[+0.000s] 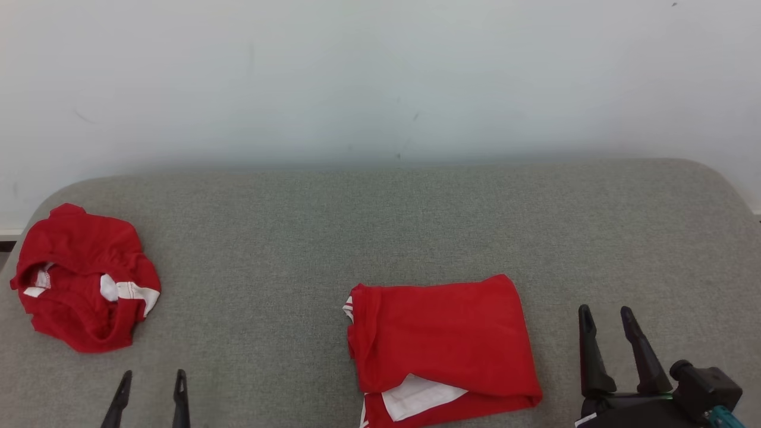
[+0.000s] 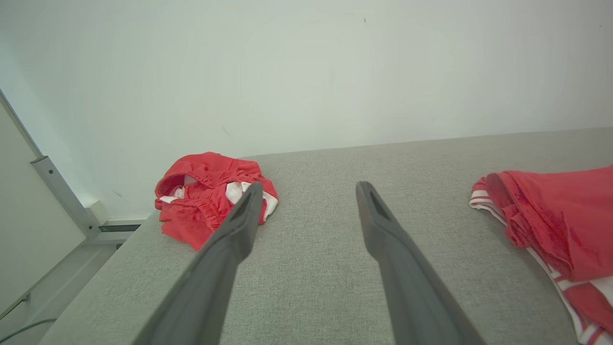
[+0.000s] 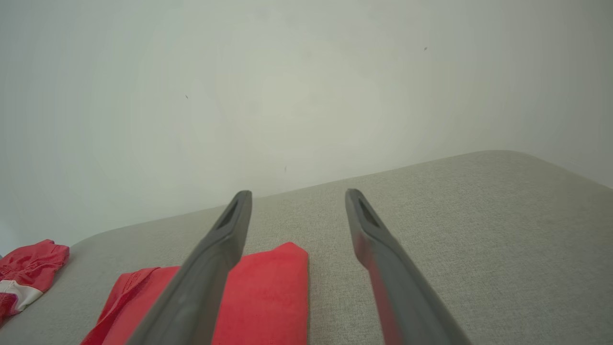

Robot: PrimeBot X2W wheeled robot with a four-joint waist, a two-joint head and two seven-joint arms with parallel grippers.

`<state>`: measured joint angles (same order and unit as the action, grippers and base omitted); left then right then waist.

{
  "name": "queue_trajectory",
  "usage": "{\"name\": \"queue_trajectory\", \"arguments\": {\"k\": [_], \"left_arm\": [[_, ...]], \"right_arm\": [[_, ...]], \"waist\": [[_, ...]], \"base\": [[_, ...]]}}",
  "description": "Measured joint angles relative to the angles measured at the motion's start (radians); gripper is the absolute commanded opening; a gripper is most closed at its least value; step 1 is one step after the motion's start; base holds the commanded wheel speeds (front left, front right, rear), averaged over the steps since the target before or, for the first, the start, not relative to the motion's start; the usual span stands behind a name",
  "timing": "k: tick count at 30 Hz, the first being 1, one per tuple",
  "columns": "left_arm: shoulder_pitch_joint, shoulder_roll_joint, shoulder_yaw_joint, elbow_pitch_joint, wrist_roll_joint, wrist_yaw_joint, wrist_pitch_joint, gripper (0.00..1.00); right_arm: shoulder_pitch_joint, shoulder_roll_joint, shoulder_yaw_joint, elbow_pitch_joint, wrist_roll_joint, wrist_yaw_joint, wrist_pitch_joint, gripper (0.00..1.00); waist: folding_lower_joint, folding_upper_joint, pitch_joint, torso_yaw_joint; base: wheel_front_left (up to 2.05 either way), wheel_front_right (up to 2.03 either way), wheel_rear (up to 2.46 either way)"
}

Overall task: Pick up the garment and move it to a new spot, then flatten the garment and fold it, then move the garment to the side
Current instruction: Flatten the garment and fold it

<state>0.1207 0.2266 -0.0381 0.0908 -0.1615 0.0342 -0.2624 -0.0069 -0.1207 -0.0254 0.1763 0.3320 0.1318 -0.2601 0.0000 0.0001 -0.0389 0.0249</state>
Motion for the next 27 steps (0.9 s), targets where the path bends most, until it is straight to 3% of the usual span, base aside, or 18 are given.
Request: {"name": "queue_trajectory", "arguments": {"k": [6, 27], "left_arm": [[-0.005, 0.005, -0.031, 0.003, 0.019, -0.027, 0.000, 1.00], [-0.017, 0.020, -0.045, -0.003, 0.037, -0.023, 0.000, 1.00]], "right_arm": [[0.018, 0.019, 0.014, 0.007, -0.025, 0.000, -0.001, 1.00], [0.027, 0.014, 0.040, 0.004, -0.100, 0.000, 0.032, 1.00]], "waist": [[0.0000, -0.0001, -0.006, -0.007], [0.0000, 0.0000, -0.013, -0.009]], "base": [[0.00, 0.00, 0.00], [0.00, 0.00, 0.00]]}}
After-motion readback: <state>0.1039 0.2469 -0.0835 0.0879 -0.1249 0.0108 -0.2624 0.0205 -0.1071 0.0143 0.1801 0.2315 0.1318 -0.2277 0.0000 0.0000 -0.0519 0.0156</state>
